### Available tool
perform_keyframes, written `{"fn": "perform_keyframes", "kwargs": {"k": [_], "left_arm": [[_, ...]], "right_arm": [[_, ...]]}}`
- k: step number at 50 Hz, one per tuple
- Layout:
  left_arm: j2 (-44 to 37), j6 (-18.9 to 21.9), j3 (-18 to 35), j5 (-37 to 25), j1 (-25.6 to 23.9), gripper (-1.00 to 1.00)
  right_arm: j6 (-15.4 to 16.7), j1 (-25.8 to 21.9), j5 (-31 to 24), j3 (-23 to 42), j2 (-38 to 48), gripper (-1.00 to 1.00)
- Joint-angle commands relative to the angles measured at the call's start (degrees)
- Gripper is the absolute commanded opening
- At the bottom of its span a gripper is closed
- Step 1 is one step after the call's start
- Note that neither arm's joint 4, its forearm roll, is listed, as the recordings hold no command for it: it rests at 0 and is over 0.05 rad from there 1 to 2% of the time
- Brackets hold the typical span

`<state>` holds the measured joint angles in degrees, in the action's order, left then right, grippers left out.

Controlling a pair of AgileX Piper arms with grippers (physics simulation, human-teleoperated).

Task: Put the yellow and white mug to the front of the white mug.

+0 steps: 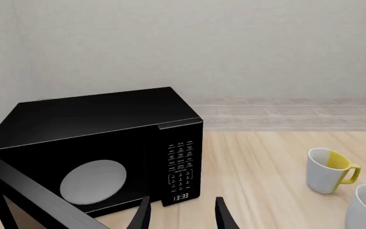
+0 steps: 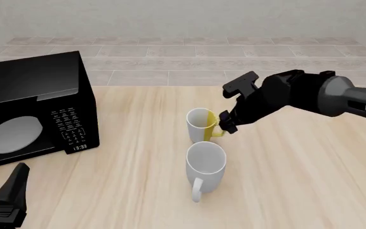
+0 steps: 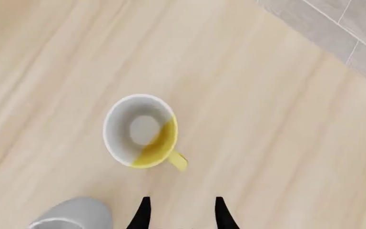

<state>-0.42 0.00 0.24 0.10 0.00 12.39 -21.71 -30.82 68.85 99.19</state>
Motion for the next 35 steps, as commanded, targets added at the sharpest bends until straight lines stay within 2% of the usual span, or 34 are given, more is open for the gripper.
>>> {"fn": "perform_keyframes", "kwargs": {"k": [1, 15, 20, 22, 27, 35], "left_arm": [[0.0, 0.0, 0.0, 0.0, 0.0, 1.00], [0.0, 0.0, 0.0, 0.0, 0.0, 1.00], [0.0, 0.0, 0.0, 0.0, 0.0, 1.00], [0.0, 0.0, 0.0, 0.0, 0.0, 1.00], [0.0, 0.0, 0.0, 0.0, 0.0, 1.00], [0.0, 0.0, 0.0, 0.0, 0.0, 1.00]], "right_arm": [[-0.1, 0.7, -0.2, -1.2, -4.4, 1.00], [-2.6, -0.1, 3.5, -5.2, -10.3, 1.00], [-3.5, 0.1, 7.1, -7.5, -13.6, 1.00], [-4.1, 0.7, 10.1, -9.2, -16.1, 1.00], [-3.7, 1.9, 15.4, -12.8, -18.7, 1.00], [-2.7, 3.1, 16.9, -14.3, -22.8, 1.00]]}}
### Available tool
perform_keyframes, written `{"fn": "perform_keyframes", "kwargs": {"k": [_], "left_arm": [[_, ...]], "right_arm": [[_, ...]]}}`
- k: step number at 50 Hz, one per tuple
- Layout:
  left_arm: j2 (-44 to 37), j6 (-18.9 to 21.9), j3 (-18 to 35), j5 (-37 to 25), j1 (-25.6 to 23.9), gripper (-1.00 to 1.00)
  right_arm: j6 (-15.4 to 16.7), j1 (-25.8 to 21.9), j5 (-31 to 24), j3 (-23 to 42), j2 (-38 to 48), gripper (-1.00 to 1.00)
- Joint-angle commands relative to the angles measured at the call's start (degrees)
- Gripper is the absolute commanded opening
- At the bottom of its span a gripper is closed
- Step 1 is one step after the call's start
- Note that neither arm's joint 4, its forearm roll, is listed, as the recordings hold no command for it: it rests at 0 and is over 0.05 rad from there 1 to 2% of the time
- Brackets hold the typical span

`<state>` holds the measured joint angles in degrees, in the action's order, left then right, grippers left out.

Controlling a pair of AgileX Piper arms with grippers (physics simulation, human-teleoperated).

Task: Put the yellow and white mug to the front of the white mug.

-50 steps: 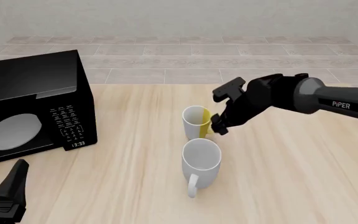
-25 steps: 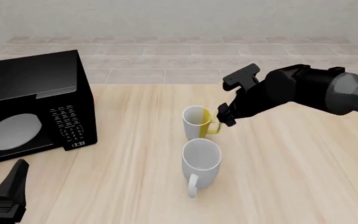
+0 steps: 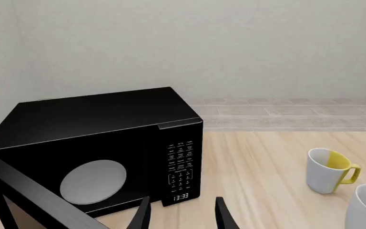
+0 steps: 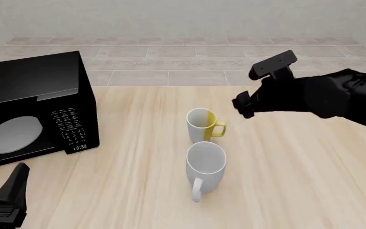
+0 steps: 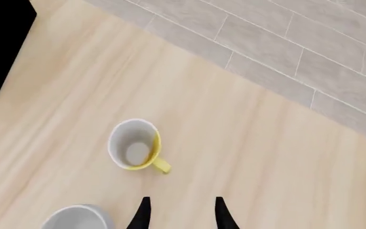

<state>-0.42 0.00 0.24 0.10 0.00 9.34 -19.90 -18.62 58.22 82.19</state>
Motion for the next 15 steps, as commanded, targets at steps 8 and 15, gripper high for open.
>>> {"fn": "perform_keyframes", "kwargs": {"k": [8, 15], "left_arm": [[0.0, 0.0, 0.0, 0.0, 0.0, 1.00], [0.0, 0.0, 0.0, 0.0, 0.0, 1.00]], "right_arm": [[1.4, 2.4, 6.3, -5.6, -7.8, 1.00], [1.5, 1.9, 8.6, -7.8, -9.5, 1.00]]}}
